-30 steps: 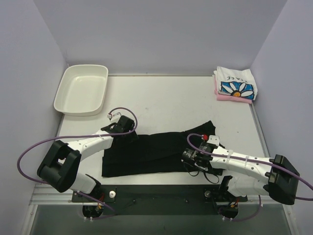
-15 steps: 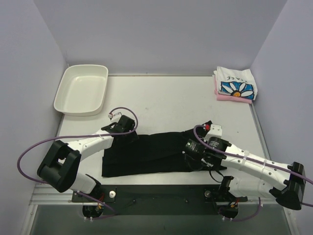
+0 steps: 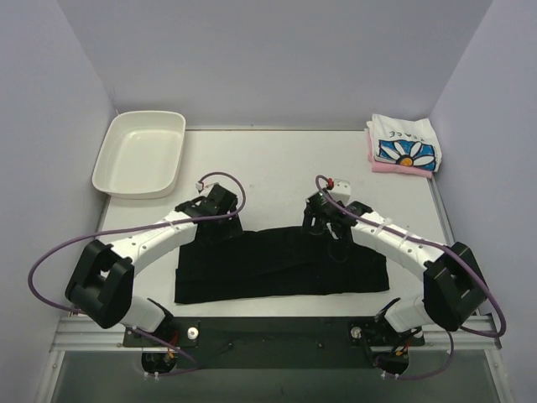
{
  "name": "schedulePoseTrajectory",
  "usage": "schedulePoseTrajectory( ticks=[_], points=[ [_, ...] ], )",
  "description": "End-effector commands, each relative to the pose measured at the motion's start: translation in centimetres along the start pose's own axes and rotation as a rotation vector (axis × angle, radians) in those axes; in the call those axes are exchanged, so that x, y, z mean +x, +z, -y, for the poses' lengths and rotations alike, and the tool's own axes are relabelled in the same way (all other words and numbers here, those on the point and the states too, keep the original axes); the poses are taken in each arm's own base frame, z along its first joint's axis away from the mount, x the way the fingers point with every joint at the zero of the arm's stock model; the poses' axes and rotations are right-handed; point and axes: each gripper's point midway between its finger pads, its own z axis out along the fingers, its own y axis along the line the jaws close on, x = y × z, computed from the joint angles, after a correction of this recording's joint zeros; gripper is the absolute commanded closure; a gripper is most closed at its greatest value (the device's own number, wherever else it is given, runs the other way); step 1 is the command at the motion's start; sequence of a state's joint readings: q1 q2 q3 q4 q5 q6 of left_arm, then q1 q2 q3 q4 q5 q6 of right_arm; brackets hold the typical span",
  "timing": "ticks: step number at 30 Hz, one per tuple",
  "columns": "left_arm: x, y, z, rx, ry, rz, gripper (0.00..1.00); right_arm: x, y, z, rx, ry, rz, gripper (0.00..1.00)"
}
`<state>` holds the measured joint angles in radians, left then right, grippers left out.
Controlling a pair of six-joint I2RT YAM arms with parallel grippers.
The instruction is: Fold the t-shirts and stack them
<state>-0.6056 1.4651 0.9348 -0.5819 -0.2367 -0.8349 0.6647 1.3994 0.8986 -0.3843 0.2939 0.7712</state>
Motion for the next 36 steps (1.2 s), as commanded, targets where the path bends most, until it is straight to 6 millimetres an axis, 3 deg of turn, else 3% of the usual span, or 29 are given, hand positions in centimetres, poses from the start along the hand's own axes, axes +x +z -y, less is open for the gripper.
schedulePoseTrajectory(
  ticks=[1,9,19,28,29,31,32,35,36],
  points=[
    [1.4,-2.1,-0.4,0.053,0.003,-0.044,0.16,-1.1,0.7,-3.5,-0.202,0.036,-0.024,0.24],
    [4.0,0.2,-2.3,-0.003,-0.015,-0.086,0.16,0.8,2.3,-2.8,-0.206,0.062,-0.08,0.24],
    [3.5,4.0,-2.1,-0.056,-0.038,-0.08,0.16,3.1,6.0,-0.9,-0.159,0.127,-0.183,0.24],
    [0.7,8.1,-3.0,-0.084,-0.115,-0.111,0.16,0.3,10.0,-0.3,-0.142,0.203,-0.236,0.25],
    [0.3,8.4,-3.0,-0.084,-0.121,-0.111,0.16,-1.1,10.2,-0.8,-0.156,0.208,-0.221,0.25],
    [-1.3,9.1,-2.9,-0.074,-0.136,-0.102,0.16,-2.0,11.1,-0.8,-0.152,0.213,-0.224,0.25],
    [-2.0,9.3,-2.7,-0.072,-0.143,-0.096,0.16,-3.6,11.3,-1.1,-0.159,0.227,-0.209,0.25],
    [-4.3,10.3,-2.2,-0.067,-0.149,-0.096,0.17,-4.7,12.6,-1.0,-0.154,0.231,-0.235,0.25],
    [-5.3,10.8,-1.9,-0.068,-0.154,-0.095,0.16,-6.6,12.7,-1.7,-0.173,0.234,-0.209,0.25]
  ],
)
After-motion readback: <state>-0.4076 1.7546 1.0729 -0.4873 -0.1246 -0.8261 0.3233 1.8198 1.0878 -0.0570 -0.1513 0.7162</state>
